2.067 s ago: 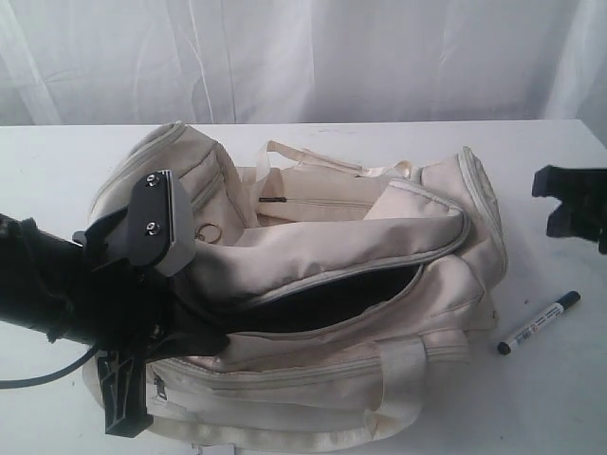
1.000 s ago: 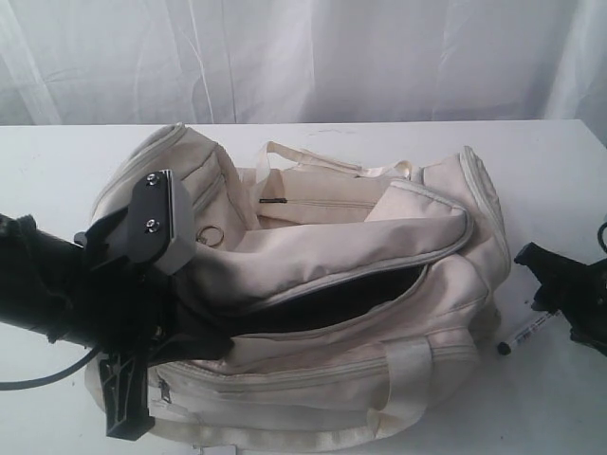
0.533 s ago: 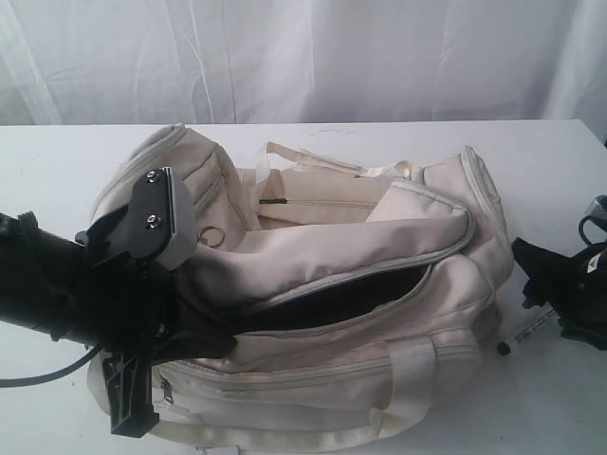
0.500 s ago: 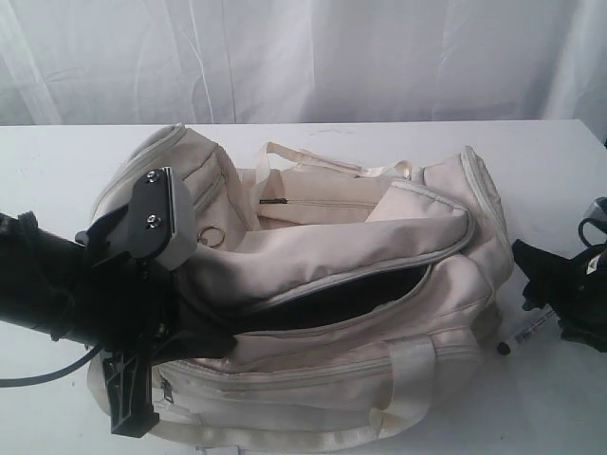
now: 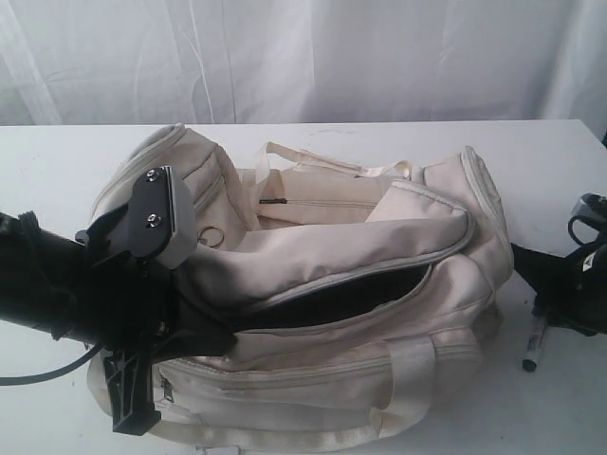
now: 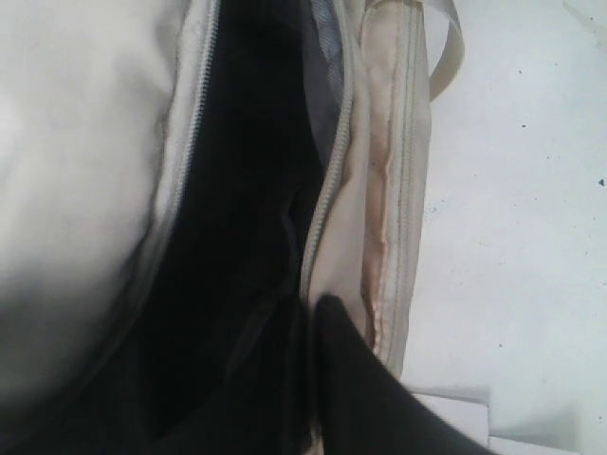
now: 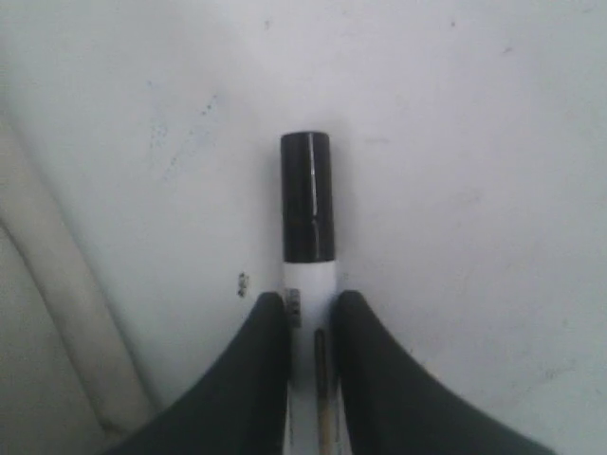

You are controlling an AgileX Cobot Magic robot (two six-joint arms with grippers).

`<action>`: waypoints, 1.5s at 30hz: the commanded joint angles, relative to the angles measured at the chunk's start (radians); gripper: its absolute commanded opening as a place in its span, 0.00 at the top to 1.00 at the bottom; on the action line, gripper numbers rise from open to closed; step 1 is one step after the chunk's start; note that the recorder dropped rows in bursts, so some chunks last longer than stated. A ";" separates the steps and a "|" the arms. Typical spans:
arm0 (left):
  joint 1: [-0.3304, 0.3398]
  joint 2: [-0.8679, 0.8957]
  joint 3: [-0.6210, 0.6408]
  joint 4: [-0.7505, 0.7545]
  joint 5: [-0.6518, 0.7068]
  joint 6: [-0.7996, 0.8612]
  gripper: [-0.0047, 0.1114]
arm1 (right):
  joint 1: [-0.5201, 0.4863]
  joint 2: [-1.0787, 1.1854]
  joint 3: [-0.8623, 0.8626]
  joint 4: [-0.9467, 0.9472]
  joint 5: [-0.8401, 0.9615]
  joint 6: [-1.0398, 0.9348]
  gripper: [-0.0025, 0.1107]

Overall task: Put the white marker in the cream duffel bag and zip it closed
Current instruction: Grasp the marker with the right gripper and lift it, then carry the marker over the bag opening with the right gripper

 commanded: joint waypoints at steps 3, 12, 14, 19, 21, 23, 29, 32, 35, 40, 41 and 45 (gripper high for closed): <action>-0.006 -0.002 0.009 -0.036 0.013 0.004 0.96 | -0.005 -0.127 0.015 -0.071 0.081 -0.059 0.98; -0.006 -0.002 0.009 -0.036 0.016 0.004 0.96 | 0.059 -0.598 0.015 -0.121 -0.173 -0.166 0.98; -0.006 -0.002 0.009 -0.036 0.012 0.004 0.96 | 0.138 -0.638 0.013 -0.130 -0.243 -0.166 0.98; -0.006 -0.002 0.009 -0.036 0.006 0.013 0.96 | 0.366 -0.637 0.013 -0.277 -0.344 -0.166 0.98; -0.006 -0.002 0.009 -0.036 0.006 0.015 0.96 | 0.446 -0.634 0.013 -0.325 -0.420 -0.164 0.98; -0.006 -0.002 0.009 -0.036 0.006 0.015 0.96 | 0.500 -0.621 0.013 -0.341 -0.448 -0.164 0.98; -0.006 -0.002 0.009 -0.036 0.010 0.015 0.96 | 0.618 -0.554 0.013 -0.401 -0.459 -0.164 0.98; -0.006 -0.002 0.009 -0.036 0.013 0.015 0.96 | 0.659 -0.519 0.013 -0.453 -0.501 -0.164 0.98; -0.006 -0.002 0.009 -0.036 0.013 0.015 0.96 | 0.686 -0.483 0.013 -0.476 -0.522 -0.164 0.98; -0.006 -0.002 0.009 -0.036 0.015 0.015 0.96 | 0.723 -0.439 0.013 -0.497 -0.533 -0.162 0.98; -0.006 -0.002 0.009 -0.036 0.015 0.015 0.96 | 0.735 -0.437 0.013 -0.498 -0.538 -0.160 0.98; -0.006 -0.002 0.009 -0.036 0.015 0.015 0.96 | 0.778 -0.435 0.013 -0.498 -0.552 -0.158 0.98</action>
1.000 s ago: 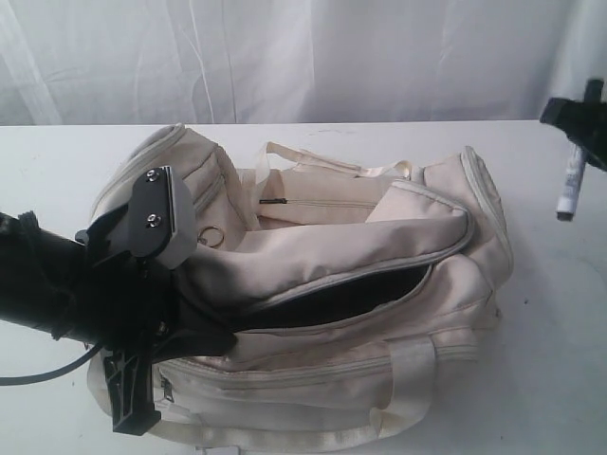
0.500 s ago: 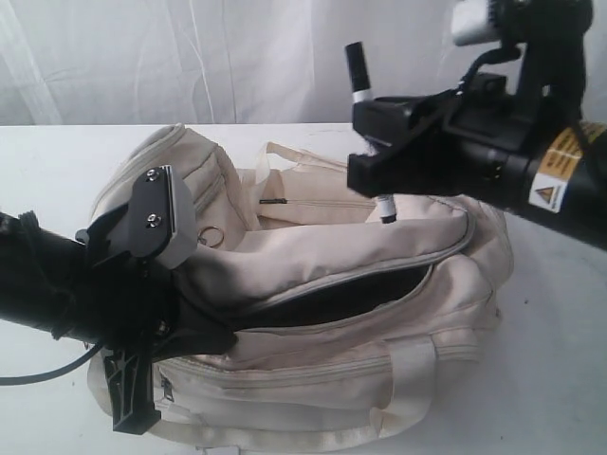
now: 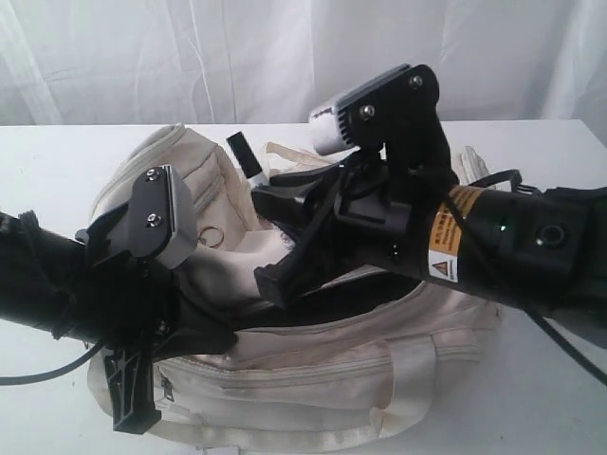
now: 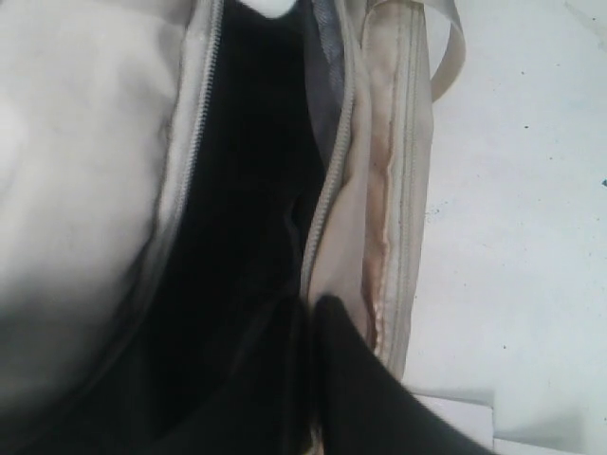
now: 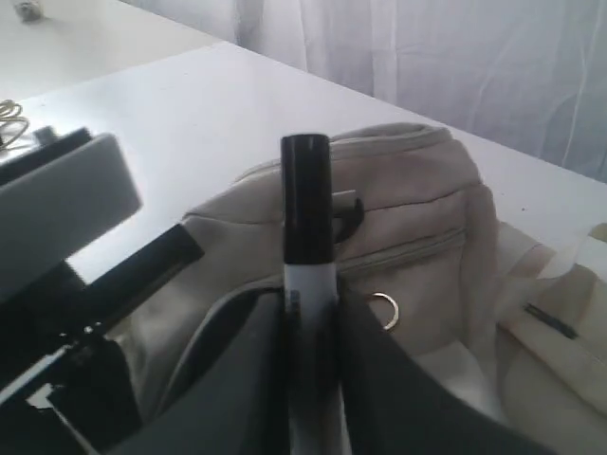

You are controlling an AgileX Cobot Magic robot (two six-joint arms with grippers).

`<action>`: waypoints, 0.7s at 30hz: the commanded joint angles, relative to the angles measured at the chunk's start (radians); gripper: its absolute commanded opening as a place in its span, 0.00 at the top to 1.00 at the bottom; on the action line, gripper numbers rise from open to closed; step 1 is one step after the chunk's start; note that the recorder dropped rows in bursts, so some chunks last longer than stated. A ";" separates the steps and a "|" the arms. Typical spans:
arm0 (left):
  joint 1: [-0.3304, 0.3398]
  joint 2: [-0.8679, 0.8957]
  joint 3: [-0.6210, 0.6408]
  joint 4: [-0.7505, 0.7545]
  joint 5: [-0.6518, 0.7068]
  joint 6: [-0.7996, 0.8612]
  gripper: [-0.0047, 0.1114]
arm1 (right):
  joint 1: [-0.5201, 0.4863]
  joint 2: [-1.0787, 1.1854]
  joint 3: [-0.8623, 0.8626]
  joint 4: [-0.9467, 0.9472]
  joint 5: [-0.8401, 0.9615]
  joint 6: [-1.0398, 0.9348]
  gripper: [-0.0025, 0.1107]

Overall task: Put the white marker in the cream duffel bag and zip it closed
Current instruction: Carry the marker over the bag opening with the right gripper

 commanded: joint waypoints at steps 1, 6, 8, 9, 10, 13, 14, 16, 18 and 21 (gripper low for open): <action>-0.006 -0.002 0.009 -0.029 0.022 0.003 0.96 | 0.046 0.002 0.000 -0.018 -0.023 -0.004 0.98; -0.006 -0.002 0.009 -0.029 0.022 0.003 0.96 | 0.059 0.016 0.000 -0.054 0.048 -0.004 0.98; -0.006 -0.002 0.009 -0.029 0.022 0.003 0.96 | 0.059 0.026 0.000 -0.057 0.069 -0.004 0.98; -0.006 -0.002 0.009 -0.029 0.022 0.003 0.96 | 0.059 0.033 0.000 -0.070 0.069 -0.004 0.98; -0.006 -0.002 0.009 -0.029 0.022 0.003 0.96 | 0.062 0.042 0.000 -0.087 0.067 -0.004 0.98; -0.006 -0.002 0.009 -0.029 0.022 0.003 0.96 | 0.061 0.069 0.000 -0.118 0.067 -0.007 0.98; -0.006 -0.002 0.009 -0.029 0.022 0.003 0.96 | 0.061 0.082 0.000 -0.118 0.069 -0.007 0.98; -0.006 -0.002 0.009 -0.029 0.022 0.003 0.96 | 0.061 0.108 0.000 -0.118 0.069 -0.020 0.98; -0.006 -0.002 0.009 -0.029 0.022 0.003 0.96 | 0.061 0.129 0.000 -0.131 0.072 -0.033 0.98; -0.006 -0.002 0.009 -0.029 0.022 0.003 0.96 | 0.061 0.147 0.000 -0.161 0.101 -0.033 0.98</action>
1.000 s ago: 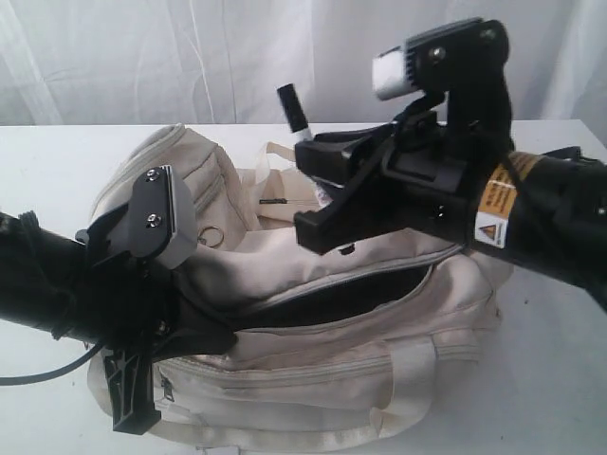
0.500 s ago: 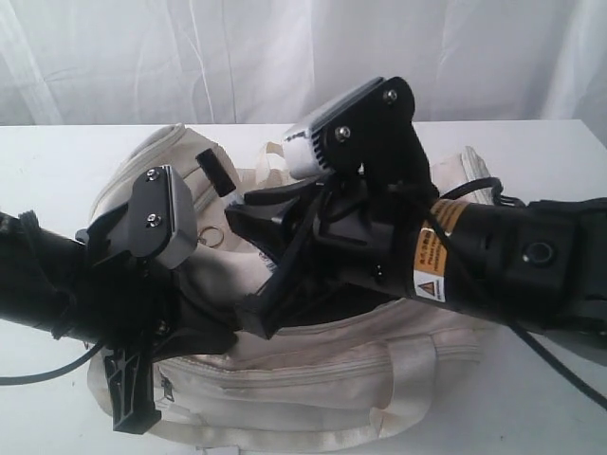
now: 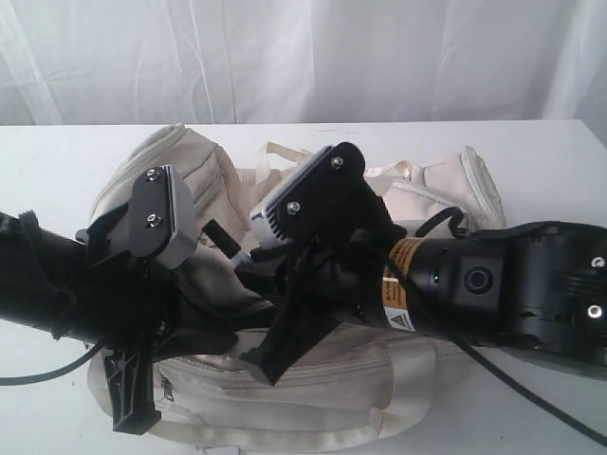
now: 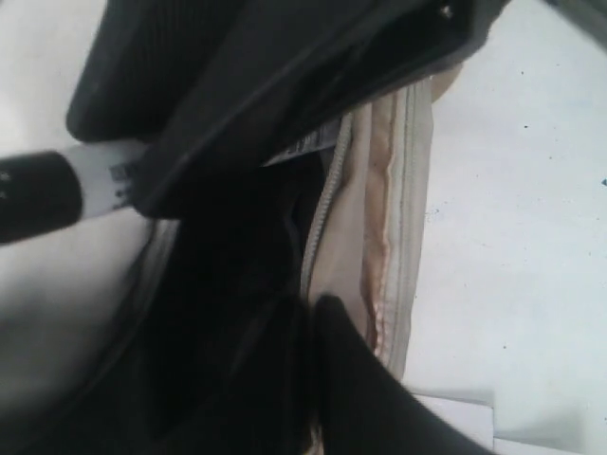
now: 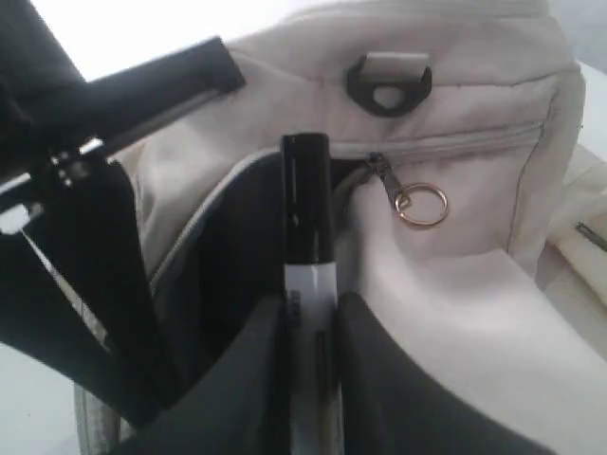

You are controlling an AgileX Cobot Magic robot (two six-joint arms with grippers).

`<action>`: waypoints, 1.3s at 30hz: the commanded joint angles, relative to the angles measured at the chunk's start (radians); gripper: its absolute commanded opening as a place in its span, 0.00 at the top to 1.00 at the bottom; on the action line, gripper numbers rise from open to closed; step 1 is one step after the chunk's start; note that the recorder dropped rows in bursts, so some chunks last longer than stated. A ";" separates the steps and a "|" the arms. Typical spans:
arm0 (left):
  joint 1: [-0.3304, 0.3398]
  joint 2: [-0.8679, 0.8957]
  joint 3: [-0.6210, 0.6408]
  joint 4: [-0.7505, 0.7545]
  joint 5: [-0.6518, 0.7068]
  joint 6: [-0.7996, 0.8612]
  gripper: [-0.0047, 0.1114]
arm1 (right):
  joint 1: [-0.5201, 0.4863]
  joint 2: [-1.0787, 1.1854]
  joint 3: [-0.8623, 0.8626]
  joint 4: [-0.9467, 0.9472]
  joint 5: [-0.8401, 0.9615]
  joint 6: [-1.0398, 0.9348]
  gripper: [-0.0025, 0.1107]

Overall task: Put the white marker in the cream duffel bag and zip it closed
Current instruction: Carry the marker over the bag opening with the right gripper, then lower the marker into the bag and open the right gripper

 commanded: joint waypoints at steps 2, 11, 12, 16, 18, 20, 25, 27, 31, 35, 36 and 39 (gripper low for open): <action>-0.006 -0.002 0.009 -0.029 0.020 0.000 0.96 | 0.004 0.027 0.000 -0.055 0.065 -0.016 0.98; -0.006 -0.002 0.009 -0.029 0.020 0.000 0.96 | 0.006 0.025 0.000 -0.071 0.292 -0.014 0.98; -0.006 -0.002 0.009 -0.029 0.020 0.000 0.96 | 0.006 0.025 0.000 -0.064 0.307 -0.014 0.98; -0.006 -0.002 0.009 -0.033 0.018 0.000 0.96 | 0.006 0.023 0.000 -0.064 0.307 -0.014 0.98; -0.006 -0.002 0.009 -0.033 0.016 0.000 0.96 | 0.006 0.023 0.000 -0.064 0.301 -0.014 0.98; -0.006 -0.002 0.009 -0.034 0.014 0.000 0.96 | 0.008 0.023 0.000 -0.064 0.301 -0.014 0.98; -0.006 -0.002 0.009 -0.037 0.003 0.000 0.96 | 0.050 0.023 0.000 -0.064 0.277 -0.020 0.98; -0.006 -0.002 0.009 -0.037 -0.004 0.000 0.96 | 0.078 0.023 0.000 -0.064 0.263 -0.020 0.98; -0.006 -0.002 0.009 -0.037 -0.008 0.000 0.96 | 0.114 0.023 0.000 -0.064 0.290 -0.020 0.98; -0.006 -0.002 0.009 -0.037 -0.008 0.000 0.96 | 0.117 0.023 0.000 -0.060 0.339 -0.014 0.98; -0.006 -0.002 0.009 -0.037 -0.008 0.000 0.96 | 0.117 0.023 0.000 -0.060 0.355 -0.014 0.98; -0.006 -0.002 0.009 -0.037 -0.008 0.000 0.96 | 0.117 0.023 0.000 -0.043 0.396 -0.014 0.98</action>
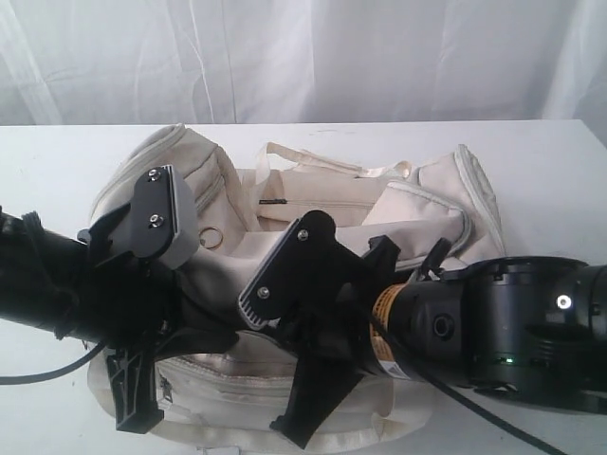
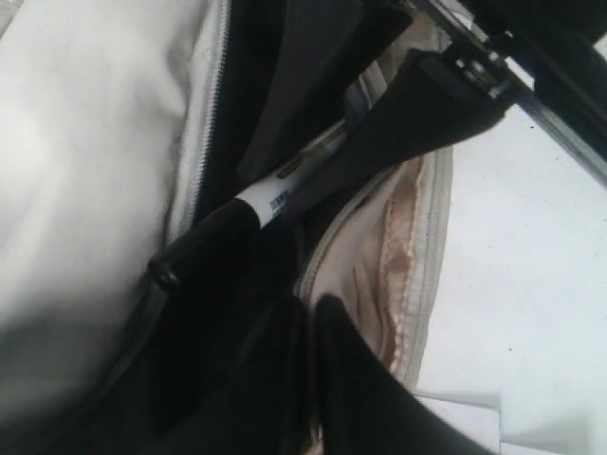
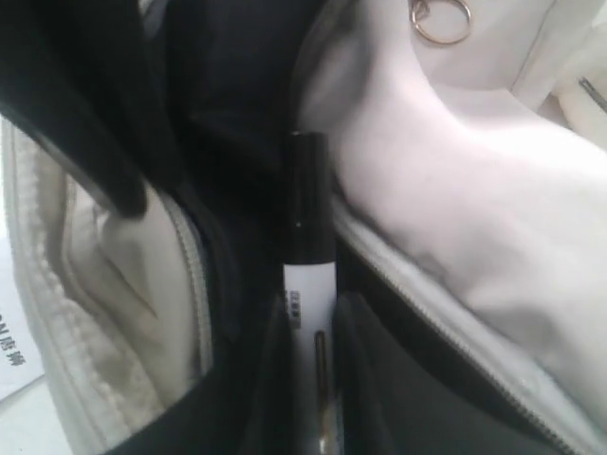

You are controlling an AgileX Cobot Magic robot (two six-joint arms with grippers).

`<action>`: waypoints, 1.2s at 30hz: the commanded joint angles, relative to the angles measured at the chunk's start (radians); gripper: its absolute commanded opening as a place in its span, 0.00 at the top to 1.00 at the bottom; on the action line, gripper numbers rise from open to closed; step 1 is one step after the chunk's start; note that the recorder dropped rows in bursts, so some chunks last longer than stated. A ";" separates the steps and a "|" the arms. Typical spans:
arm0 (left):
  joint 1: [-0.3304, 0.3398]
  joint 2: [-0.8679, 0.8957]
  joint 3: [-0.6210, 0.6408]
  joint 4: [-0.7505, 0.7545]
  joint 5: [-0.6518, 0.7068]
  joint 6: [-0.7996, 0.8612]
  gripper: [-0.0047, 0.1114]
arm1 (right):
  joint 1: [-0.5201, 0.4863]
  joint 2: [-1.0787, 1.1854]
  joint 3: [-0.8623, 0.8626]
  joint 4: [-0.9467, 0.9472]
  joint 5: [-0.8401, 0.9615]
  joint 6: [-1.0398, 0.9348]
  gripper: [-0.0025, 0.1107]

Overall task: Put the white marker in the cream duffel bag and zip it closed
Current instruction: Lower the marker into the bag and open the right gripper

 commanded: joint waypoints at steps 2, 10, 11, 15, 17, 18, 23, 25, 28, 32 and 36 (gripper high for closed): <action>-0.004 -0.004 0.009 -0.033 0.007 -0.002 0.96 | 0.006 -0.002 0.000 0.048 0.063 0.000 0.98; -0.004 -0.004 0.009 -0.033 -0.011 -0.002 0.96 | 0.006 0.023 0.000 0.148 0.100 -0.002 0.98; -0.004 -0.004 0.009 -0.033 -0.011 -0.002 0.96 | 0.006 0.032 0.000 0.165 0.105 -0.004 0.98; -0.004 -0.004 0.009 -0.033 -0.015 -0.002 0.96 | 0.006 0.058 0.002 0.218 0.107 -0.006 0.98; -0.004 -0.004 0.009 -0.033 -0.017 -0.002 0.96 | 0.010 0.063 0.002 0.229 0.111 -0.006 0.98; -0.004 -0.004 0.009 -0.033 -0.017 -0.002 0.96 | 0.018 0.063 0.002 0.229 0.121 -0.011 0.98; -0.004 -0.004 0.009 -0.033 -0.011 -0.002 0.96 | 0.066 0.063 0.002 0.251 0.172 -0.101 0.98; -0.004 -0.004 0.009 -0.033 -0.011 -0.002 0.96 | 0.069 0.063 0.002 0.251 0.172 -0.103 0.98; -0.004 -0.004 0.009 -0.040 -0.011 -0.002 0.96 | 0.069 0.063 0.002 0.251 0.174 -0.103 0.98; -0.004 -0.004 0.009 -0.047 -0.009 -0.002 0.96 | 0.069 0.063 -0.002 0.251 0.212 -0.126 0.96; -0.004 -0.004 0.009 -0.047 -0.002 -0.002 0.96 | 0.065 0.056 -0.021 0.222 0.234 -0.133 0.80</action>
